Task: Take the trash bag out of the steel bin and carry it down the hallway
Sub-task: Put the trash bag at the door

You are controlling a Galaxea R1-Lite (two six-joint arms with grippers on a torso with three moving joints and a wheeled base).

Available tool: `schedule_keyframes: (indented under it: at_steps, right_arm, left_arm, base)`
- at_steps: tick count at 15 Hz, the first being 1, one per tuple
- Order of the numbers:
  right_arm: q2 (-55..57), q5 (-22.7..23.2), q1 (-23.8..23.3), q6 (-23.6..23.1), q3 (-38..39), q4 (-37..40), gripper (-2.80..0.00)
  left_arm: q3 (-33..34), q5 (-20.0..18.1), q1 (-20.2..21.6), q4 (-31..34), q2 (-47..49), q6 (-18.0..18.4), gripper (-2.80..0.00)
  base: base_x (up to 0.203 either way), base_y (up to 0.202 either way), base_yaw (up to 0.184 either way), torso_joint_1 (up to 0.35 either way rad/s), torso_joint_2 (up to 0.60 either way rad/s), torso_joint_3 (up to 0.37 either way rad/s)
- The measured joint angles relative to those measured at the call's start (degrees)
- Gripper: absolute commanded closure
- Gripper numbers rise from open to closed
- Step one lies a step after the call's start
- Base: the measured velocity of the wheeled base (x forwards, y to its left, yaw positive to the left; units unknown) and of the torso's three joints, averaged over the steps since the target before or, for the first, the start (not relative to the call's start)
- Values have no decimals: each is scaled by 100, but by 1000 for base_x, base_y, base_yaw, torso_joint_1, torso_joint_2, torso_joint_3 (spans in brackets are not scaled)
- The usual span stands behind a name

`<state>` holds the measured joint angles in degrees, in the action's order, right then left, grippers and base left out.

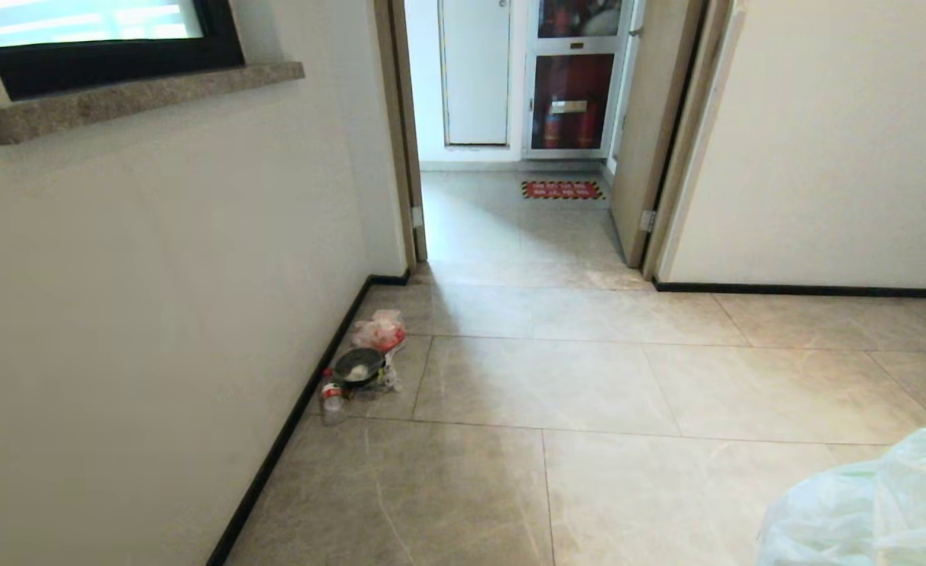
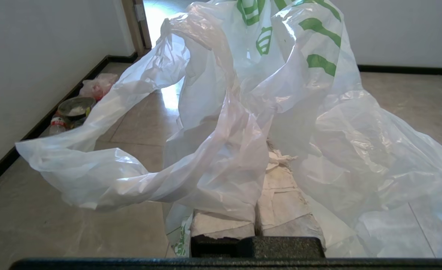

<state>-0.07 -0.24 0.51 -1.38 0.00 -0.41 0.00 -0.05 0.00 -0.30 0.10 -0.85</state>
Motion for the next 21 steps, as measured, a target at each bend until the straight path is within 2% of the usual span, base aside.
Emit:
schedule_keyframes:
  at_steps: [21]
  right_arm:
    - [0, 0, 0, 1, 0, 0, 0]
  left_arm:
    - [0, 2, 0, 0, 0, 0, 0]
  base:
    - [192, 0, 0, 3, 2, 2]
